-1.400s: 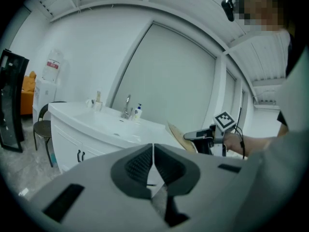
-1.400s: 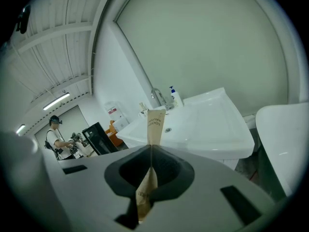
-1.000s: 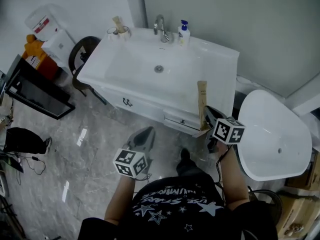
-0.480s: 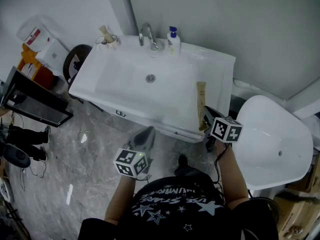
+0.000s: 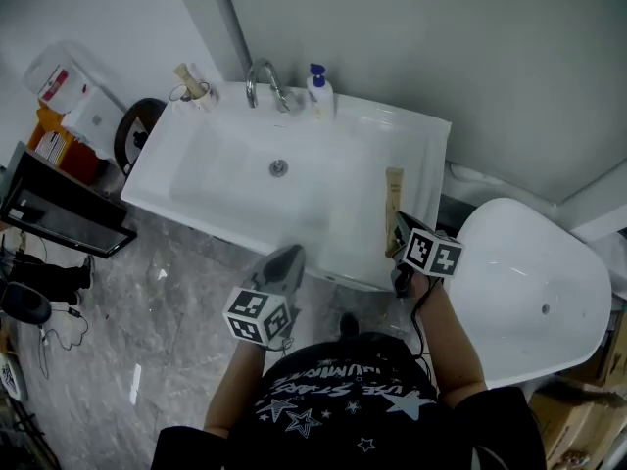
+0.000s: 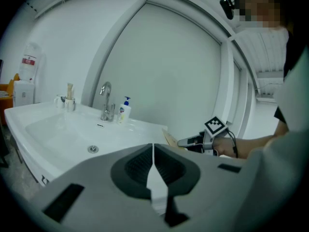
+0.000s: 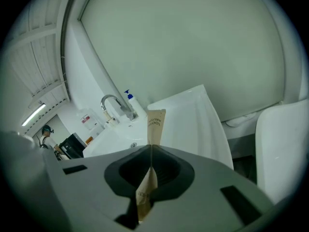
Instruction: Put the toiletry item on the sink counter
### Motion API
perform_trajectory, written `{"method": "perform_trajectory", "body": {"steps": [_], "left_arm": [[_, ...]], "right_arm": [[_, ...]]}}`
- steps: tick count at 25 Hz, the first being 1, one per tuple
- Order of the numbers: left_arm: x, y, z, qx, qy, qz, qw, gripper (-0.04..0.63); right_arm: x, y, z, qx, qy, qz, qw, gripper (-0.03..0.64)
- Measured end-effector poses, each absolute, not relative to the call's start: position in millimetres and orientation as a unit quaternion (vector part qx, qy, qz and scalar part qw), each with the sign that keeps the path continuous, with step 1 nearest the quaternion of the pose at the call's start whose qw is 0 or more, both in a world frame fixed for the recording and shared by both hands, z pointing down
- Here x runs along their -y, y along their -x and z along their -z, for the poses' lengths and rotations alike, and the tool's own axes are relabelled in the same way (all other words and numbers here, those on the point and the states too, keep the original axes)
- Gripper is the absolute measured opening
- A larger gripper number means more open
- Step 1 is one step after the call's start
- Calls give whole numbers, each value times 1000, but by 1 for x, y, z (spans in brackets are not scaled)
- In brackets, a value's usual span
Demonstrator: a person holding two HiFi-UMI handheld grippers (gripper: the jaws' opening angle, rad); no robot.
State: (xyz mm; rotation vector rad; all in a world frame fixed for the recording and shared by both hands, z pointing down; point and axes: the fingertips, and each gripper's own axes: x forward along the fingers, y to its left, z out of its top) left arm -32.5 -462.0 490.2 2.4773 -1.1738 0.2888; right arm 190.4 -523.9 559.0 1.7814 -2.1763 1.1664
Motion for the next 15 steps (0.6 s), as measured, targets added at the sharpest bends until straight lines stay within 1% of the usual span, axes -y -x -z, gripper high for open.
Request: {"method": "perform_trajectory", "body": {"steps": [9,15], "left_arm": [[482,3,-504,413,-881,-114,201,20],[486,1,-512,413,-879,-129,203,20]], "right_arm": [[552,-212,-588,682,-614,-392,66,20],[559,-219,-609,658,-633,-398,90,20]]}}
